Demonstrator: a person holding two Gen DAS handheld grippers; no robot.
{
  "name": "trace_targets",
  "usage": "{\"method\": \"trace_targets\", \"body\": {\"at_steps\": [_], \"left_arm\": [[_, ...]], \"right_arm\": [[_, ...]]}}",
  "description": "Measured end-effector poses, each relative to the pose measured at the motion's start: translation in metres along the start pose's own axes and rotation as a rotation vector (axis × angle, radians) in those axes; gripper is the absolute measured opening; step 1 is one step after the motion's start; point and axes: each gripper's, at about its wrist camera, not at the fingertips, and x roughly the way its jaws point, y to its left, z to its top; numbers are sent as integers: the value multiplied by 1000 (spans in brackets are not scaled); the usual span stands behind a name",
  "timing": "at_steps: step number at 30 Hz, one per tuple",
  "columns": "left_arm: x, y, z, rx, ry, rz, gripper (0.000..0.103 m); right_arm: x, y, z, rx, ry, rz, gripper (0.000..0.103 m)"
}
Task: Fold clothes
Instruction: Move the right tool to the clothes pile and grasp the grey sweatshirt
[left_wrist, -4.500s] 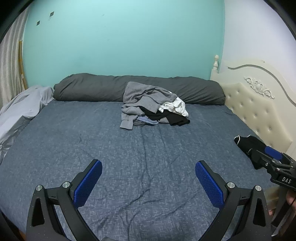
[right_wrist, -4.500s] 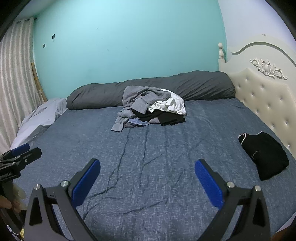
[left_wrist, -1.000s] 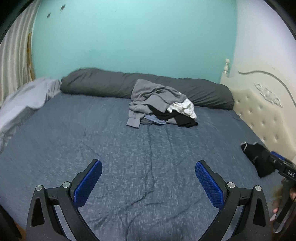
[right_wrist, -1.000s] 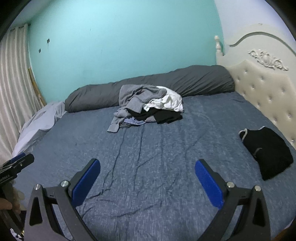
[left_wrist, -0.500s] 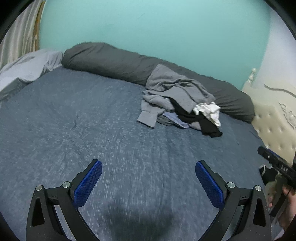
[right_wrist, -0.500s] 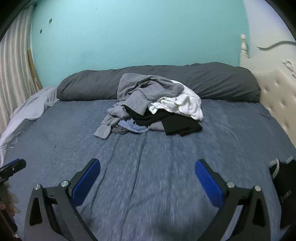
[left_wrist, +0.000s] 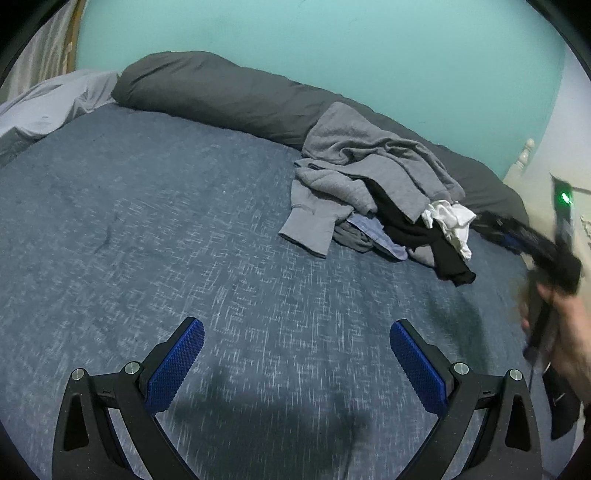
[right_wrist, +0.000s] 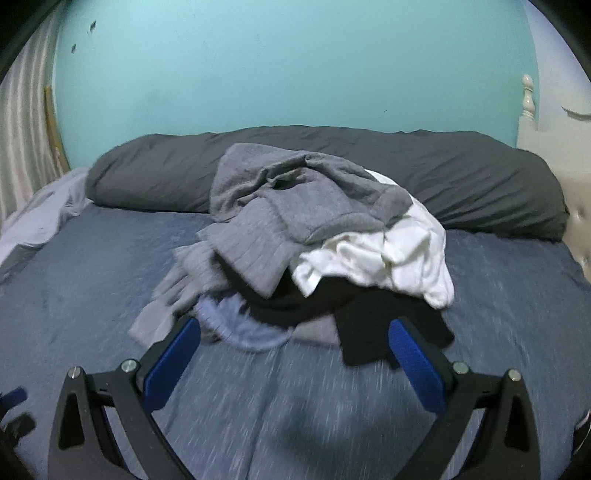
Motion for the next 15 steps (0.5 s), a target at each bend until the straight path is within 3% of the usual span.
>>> {"method": "trace_targets", "body": {"at_steps": [10, 13, 15], "left_arm": [[34, 9, -6, 21, 0, -19, 103], [40, 14, -9, 8, 12, -28, 103], [43, 15, -11, 8, 17, -34, 103]], "right_arm": [[96, -3, 50, -61, -10, -112, 101], [120, -1, 57, -100, 0, -173, 89], [133, -1, 58, -109, 12, -189, 74]]}}
